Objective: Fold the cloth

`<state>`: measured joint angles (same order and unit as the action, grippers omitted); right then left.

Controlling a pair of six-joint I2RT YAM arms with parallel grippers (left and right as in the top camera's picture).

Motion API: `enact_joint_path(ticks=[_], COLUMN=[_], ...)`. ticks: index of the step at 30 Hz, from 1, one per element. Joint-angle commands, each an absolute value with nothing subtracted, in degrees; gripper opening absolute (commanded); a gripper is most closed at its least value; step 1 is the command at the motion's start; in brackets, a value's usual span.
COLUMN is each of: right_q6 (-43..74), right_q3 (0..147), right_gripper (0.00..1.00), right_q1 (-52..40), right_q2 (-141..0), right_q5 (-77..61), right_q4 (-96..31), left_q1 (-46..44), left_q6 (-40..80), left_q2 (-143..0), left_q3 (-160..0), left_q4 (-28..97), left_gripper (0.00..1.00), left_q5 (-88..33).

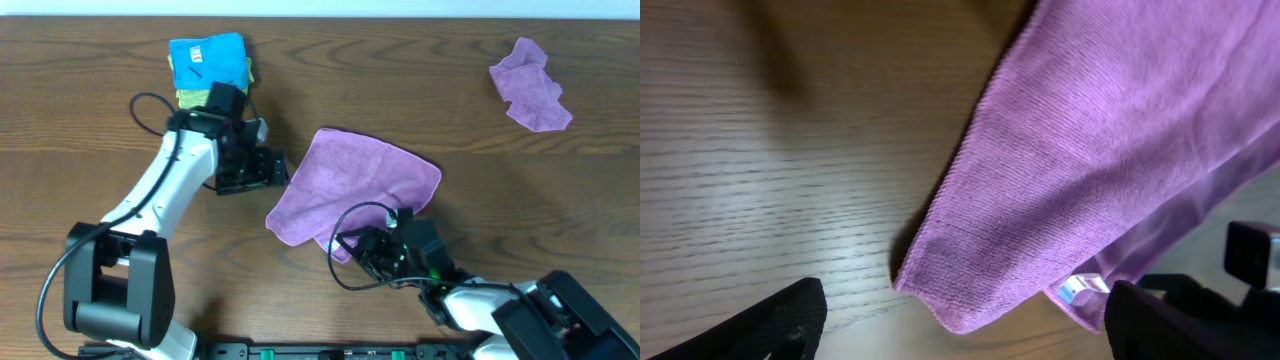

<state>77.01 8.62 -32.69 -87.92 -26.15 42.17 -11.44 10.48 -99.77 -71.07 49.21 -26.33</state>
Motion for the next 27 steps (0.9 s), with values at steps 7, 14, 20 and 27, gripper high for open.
enact_joint_path(ticks=[7, 14, 20, 27], right_q6=[73.49, 67.26, 65.84, 63.86], right_q3=[6.44, 6.44, 6.44, 6.44], right_gripper=[0.45, 0.01, 0.01, 0.01], right_q1=[-34.22, -34.22, -34.04, -30.76], right_q2=[-91.90, -91.90, -91.64, -86.08], right_q5=[-24.86, -21.67, -21.06, -22.04], right_q4=[34.72, 30.39, 30.55, 26.79], left_q1=[-6.98, -7.01, -6.98, -7.01], left_q6=[10.26, 10.24, 9.80, 8.54], left_q2=[-100.07, -100.07, -100.07, -100.07], left_q3=[-72.23, -71.64, -69.12, -67.00], left_q4=[49.34, 49.17, 47.70, 47.40], left_gripper=[0.90, 0.90, 0.89, 0.84], left_q5=[-28.58, -28.58, -31.33, -35.46])
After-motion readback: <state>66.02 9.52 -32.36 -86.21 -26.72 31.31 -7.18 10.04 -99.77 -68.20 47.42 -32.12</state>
